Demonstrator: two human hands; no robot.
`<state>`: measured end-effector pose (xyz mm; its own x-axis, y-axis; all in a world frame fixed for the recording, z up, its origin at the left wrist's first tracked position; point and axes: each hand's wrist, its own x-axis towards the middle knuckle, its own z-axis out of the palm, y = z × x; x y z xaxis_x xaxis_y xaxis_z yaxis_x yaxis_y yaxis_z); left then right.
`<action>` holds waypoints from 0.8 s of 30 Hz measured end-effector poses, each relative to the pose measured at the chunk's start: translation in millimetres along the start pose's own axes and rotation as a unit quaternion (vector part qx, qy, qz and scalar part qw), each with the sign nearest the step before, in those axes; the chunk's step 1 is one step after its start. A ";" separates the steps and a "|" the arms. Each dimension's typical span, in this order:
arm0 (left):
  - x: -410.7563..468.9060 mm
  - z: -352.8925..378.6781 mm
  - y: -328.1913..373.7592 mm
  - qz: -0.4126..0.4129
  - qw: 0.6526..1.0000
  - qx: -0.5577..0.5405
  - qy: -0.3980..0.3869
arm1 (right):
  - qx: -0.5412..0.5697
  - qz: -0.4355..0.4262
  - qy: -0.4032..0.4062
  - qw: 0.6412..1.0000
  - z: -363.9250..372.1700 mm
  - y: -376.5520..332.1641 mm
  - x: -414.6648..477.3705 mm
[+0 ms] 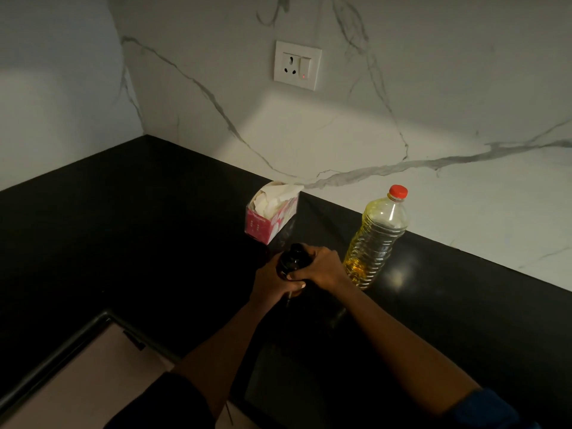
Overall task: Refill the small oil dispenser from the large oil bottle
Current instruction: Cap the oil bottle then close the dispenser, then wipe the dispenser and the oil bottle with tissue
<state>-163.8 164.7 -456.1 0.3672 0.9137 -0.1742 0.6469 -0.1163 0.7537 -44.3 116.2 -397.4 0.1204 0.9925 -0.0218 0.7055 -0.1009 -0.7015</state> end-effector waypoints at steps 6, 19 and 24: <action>-3.0 -4.9 -4.8 0.041 0.999 -0.024 -0.013 | 0.049 0.021 -0.093 0.994 5.4 9.1 7.2; -2.0 7.2 -0.9 0.032 0.996 0.083 0.028 | 0.067 0.002 0.130 0.989 40.3 14.7 9.5; 5.7 1.3 -1.1 0.008 0.997 0.072 0.018 | 0.071 0.019 0.001 0.997 21.6 1.4 17.3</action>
<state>-161.5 169.6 -458.8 0.3559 0.9244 -0.1374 0.7313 -0.1840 0.6567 -56.3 134.7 -414.1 0.1466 0.9880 -0.0477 0.5946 -0.1266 -0.7940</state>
